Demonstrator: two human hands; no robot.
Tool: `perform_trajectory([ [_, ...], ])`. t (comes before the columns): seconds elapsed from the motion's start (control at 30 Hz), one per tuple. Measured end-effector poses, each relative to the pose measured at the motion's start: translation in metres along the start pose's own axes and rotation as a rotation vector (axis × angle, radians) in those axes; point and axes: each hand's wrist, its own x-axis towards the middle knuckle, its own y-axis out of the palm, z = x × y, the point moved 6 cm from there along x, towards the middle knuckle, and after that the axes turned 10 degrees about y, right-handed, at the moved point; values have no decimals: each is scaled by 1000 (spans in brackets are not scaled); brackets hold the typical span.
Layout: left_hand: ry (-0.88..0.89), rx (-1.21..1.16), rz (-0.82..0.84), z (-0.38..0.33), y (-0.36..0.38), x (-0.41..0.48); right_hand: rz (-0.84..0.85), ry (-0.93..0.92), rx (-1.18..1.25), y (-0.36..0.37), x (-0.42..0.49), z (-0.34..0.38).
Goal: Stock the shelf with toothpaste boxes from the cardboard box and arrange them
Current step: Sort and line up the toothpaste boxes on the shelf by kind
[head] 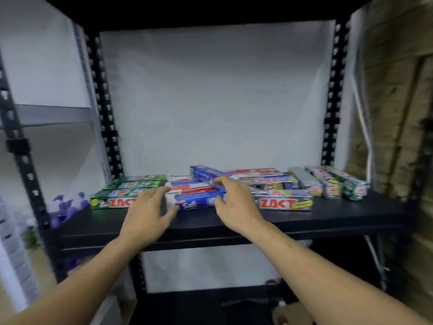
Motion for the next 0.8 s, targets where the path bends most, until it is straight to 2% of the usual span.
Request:
perform_trajectory([
  [0.2,286,15,39,-116,47,28,-49,28,-281,-73,-7,-87],
  [0.33,430,25,113,-180,80,51,-116,106,-350,-116,-14,-148],
  [0.53,412,-9,177,-218,124,97,-218,317,-439,-165,-20,-215],
  [0.67,316,-18,188,-217,149,97,-292,410,-342,-187,-12,-243],
  [0.8,275,-54,164,-212,150,95,-272,495,-275,-195,6,-271],
])
